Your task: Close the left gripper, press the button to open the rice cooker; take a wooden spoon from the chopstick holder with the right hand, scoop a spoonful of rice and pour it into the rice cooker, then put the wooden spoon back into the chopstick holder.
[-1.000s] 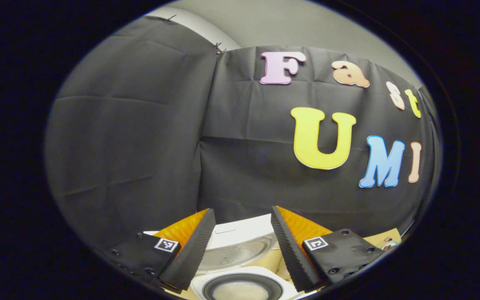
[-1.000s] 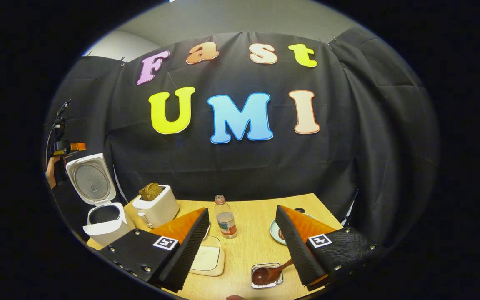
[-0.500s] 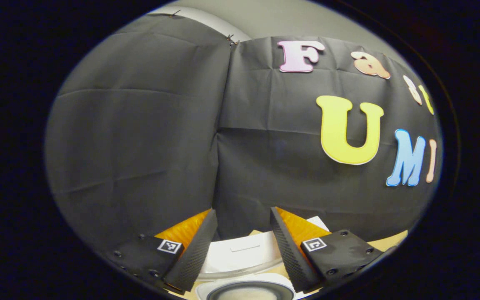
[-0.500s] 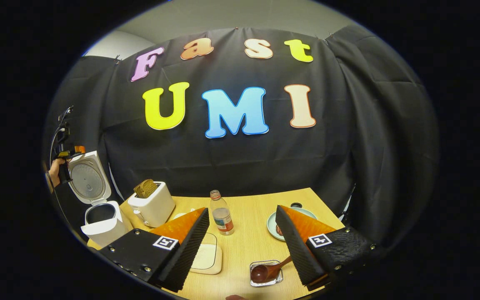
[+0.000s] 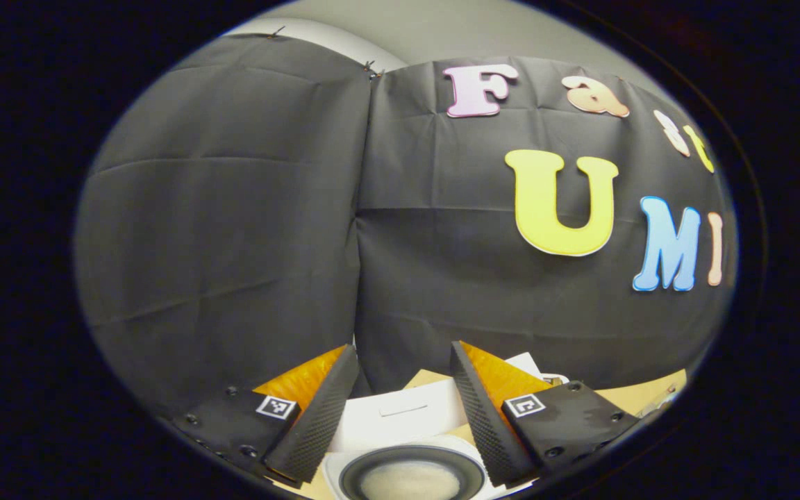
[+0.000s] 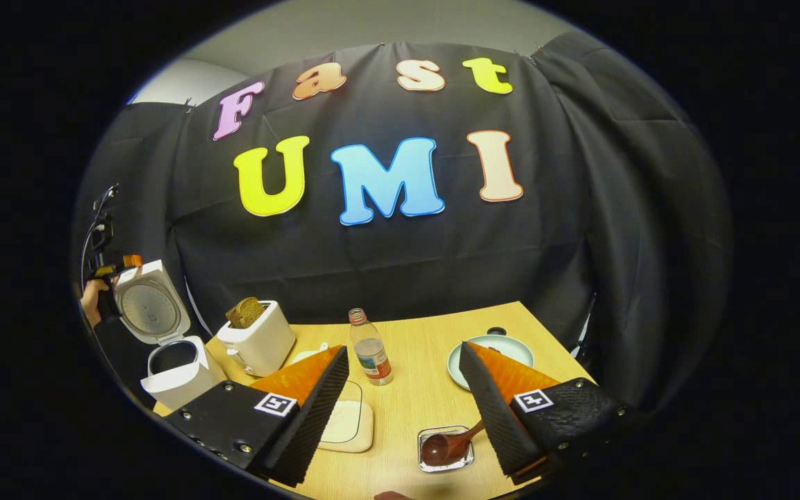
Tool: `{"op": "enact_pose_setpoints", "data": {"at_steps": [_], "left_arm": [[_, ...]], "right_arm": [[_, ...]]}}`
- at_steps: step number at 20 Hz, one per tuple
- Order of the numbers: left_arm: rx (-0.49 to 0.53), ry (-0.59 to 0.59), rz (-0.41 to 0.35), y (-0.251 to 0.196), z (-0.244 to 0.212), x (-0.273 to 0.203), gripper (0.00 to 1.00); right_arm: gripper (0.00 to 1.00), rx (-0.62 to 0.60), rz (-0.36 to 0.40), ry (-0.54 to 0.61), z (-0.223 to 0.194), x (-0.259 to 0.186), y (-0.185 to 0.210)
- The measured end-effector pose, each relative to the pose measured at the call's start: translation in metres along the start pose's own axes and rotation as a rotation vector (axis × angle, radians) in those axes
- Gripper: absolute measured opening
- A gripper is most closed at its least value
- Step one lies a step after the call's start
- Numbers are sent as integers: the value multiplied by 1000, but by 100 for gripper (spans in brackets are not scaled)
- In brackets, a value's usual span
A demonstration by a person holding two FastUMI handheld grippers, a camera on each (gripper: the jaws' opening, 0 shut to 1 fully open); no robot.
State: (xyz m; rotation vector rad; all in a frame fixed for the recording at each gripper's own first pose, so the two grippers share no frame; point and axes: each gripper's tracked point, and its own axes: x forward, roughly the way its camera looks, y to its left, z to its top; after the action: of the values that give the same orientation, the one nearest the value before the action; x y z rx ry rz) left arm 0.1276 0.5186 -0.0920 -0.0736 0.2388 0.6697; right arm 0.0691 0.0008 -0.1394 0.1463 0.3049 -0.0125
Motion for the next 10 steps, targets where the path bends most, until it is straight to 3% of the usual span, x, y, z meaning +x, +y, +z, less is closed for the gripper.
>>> {"op": "enact_pose_setpoints", "data": {"at_steps": [10], "left_arm": [[28,20,-23,-38,-78,-79,93]], "right_arm": [[98,-30,-6,-14,8,-15,-24]]}}
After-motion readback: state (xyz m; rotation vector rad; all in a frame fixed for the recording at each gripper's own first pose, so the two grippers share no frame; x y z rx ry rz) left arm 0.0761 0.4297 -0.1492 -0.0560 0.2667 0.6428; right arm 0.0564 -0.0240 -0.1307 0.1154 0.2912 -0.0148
